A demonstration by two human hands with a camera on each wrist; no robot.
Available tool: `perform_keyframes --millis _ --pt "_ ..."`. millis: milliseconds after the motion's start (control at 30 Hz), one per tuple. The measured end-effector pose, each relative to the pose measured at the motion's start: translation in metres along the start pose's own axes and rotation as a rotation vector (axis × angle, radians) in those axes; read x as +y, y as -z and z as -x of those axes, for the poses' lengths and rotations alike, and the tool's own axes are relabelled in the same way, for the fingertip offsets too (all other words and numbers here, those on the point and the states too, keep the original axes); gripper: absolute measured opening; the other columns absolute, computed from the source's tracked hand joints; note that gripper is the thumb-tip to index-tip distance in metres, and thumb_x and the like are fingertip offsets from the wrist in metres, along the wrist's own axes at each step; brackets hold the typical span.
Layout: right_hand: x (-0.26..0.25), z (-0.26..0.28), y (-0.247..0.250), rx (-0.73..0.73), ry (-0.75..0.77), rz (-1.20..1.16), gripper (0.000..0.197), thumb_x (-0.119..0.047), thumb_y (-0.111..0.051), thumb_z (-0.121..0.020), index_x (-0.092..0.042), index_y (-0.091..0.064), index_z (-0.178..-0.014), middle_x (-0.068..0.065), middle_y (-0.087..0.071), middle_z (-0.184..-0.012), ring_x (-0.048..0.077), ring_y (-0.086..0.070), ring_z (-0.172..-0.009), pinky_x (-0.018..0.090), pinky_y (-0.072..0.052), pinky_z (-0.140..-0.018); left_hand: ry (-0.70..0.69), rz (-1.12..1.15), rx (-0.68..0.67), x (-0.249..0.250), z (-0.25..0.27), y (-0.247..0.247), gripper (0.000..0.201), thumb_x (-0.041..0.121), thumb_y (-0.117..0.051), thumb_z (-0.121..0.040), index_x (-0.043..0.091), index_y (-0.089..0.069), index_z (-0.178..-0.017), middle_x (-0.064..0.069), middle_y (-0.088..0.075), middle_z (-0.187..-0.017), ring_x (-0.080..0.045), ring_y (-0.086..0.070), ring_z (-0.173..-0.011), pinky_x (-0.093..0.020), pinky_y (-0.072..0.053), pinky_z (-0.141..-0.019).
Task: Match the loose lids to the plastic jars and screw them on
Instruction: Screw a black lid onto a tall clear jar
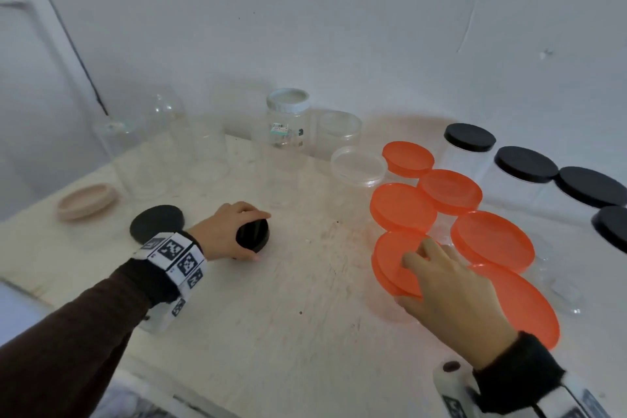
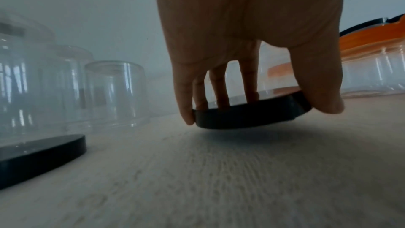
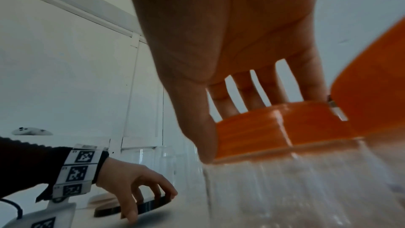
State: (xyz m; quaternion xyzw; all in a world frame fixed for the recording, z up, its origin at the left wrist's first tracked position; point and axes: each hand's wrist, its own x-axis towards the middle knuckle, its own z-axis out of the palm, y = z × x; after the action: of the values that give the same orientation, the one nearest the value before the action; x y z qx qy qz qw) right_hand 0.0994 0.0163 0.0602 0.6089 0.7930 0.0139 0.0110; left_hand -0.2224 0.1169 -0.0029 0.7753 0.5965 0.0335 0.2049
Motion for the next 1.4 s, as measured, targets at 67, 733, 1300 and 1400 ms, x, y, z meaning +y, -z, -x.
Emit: perform_keyframes --millis 67,733,1300,1400 --pt "-0.008 -0.003 0.005 -0.047 0.009 0.032 0.054 -0.044 -0.088 -0.043 -0.018 -0.058 -0.080 -0.001 -0.053 -0.083 0.020 -0.056 -0.073 0.024 -0.030 -0.045 -0.020 0.081 0.087 -0.007 0.013 0.010 0.079 0.049 -0.073 -0.069 0.038 -0.034 -0.137 0.006 -0.032 -0.137 -0.016 -0.028 -0.123 -0.030 -0.027 -0.106" --pt "-0.260 -0.205 0.039 0.127 0.557 -0.368 0.053 -0.037 -0.058 -0.088 -0.024 -0.038 -0.135 -0.006 -0.032 -0.138 0.012 -0.041 -0.118 0.020 -0.040 -0.083 -0.063 0.172 0.646 -0.189 0.103 0.131 0.077 0.068 -0.057 -0.059 0.047 -0.033 -0.130 0.018 -0.038 -0.127 -0.006 -0.033 -0.116 -0.022 -0.030 -0.096" --pt "-0.358 -0.313 0.038 0.005 0.562 -0.055 0.089 -0.029 -0.069 -0.081 -0.033 -0.010 -0.148 0.003 -0.004 -0.156 0.032 -0.010 -0.140 0.043 -0.030 -0.111 -0.114 0.234 0.652 -0.286 0.082 0.163 0.067 0.068 -0.058 -0.060 0.064 -0.029 -0.121 0.040 -0.030 -0.123 0.001 -0.031 -0.117 -0.019 -0.031 -0.095" --pt "-0.357 -0.308 0.044 0.030 0.562 -0.011 0.092 -0.030 -0.072 -0.079 -0.038 -0.010 -0.147 0.006 -0.013 -0.152 0.032 -0.016 -0.134 0.041 -0.035 -0.106 -0.137 0.255 0.654 -0.287 0.070 0.164 0.068 0.069 -0.058 -0.061 0.069 -0.025 -0.120 0.040 -0.030 -0.123 0.005 -0.032 -0.115 -0.021 -0.032 -0.095"
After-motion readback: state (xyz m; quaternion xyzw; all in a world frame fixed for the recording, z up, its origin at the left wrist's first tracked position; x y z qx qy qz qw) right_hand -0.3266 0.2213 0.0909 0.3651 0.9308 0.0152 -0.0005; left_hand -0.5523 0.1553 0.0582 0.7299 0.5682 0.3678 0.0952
